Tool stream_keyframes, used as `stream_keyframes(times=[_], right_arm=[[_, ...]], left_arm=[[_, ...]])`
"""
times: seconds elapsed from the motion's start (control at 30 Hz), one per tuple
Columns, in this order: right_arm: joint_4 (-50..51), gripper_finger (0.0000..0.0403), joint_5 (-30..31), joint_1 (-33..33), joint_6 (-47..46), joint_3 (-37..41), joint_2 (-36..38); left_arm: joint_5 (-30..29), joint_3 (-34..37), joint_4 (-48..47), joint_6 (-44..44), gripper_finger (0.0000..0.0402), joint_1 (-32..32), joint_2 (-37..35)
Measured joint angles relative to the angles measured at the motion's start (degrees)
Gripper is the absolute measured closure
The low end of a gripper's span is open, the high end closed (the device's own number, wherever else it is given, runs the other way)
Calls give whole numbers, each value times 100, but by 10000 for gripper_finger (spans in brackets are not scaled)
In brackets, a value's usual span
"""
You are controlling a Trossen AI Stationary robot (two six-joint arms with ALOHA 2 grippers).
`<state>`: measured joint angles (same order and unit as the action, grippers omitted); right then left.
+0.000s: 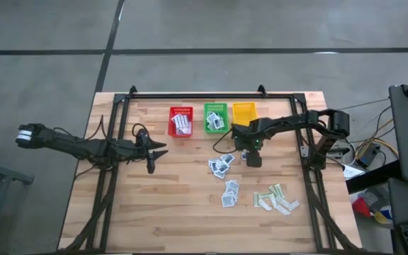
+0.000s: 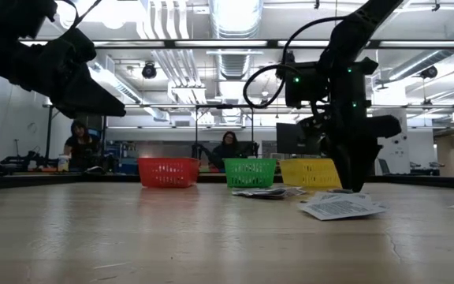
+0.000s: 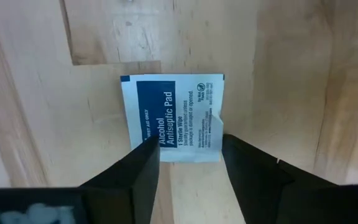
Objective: Pick & Place First Aid Supplies
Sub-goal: Put the alcohol pad into the green basket
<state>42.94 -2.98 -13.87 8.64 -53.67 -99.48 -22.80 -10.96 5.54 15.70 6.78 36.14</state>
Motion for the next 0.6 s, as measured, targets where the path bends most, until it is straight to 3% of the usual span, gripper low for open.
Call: stream_keyframes(times=[0.6], right_arm=[[55, 340, 10, -22, 71, 17, 208]], left_arm=[[-89, 0, 0, -61, 268, 0, 0]])
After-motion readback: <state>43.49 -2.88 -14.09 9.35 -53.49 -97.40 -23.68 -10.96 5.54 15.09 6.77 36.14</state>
